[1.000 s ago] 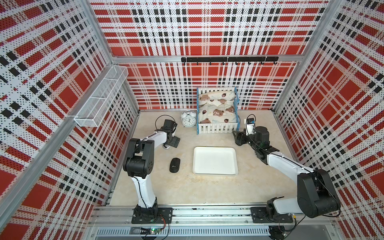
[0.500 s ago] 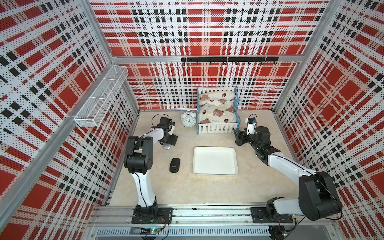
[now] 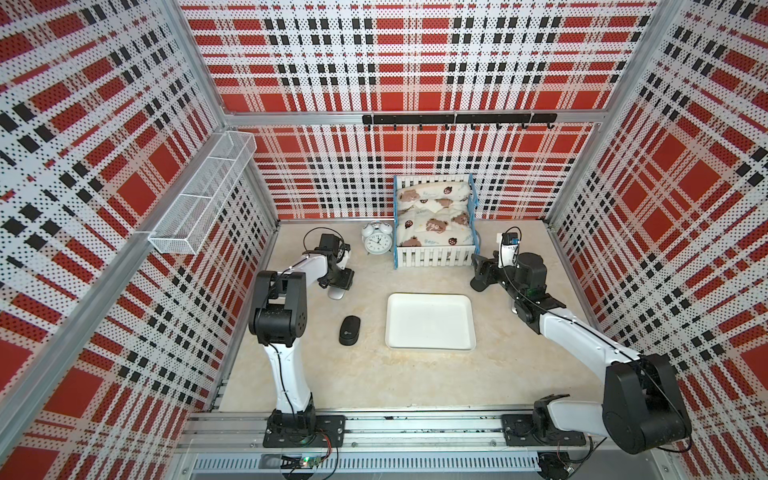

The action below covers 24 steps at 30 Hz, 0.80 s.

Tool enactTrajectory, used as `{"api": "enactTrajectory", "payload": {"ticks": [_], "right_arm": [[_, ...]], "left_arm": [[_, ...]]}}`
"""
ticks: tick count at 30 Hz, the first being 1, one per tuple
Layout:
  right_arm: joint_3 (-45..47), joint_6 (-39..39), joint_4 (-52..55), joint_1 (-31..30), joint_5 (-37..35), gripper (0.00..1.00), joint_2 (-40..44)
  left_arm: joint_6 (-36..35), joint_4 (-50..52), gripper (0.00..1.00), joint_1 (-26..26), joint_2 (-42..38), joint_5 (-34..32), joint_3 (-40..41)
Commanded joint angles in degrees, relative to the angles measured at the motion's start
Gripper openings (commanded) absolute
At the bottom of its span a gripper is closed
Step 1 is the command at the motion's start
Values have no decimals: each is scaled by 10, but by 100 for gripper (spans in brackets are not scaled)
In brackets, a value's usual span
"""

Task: Put the mouse in the storage box
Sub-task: Pick up the mouse from the center of the board, then place the mouse in the storage box.

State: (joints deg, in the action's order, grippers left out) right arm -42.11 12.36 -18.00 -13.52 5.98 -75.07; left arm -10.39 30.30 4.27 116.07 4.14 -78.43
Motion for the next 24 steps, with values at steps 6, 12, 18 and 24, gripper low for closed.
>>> {"api": "enactTrajectory", "payload": {"ticks": [6,12,18,24], "right_arm": [[16,15,-17,-6,-9,78,5],[17,17,-10,-8,-18,78,10],[36,18,-14,-10,-34,78,28],[42,24,-9,-11,-36,77,36]], "left_arm": [[131,-12,32,61,-106,-13,33],[258,-27,31,184,-190,-105,78],[381,-73,29,292,-245,-124,143],[463,-134,30,359,-272,-145,191]]}}
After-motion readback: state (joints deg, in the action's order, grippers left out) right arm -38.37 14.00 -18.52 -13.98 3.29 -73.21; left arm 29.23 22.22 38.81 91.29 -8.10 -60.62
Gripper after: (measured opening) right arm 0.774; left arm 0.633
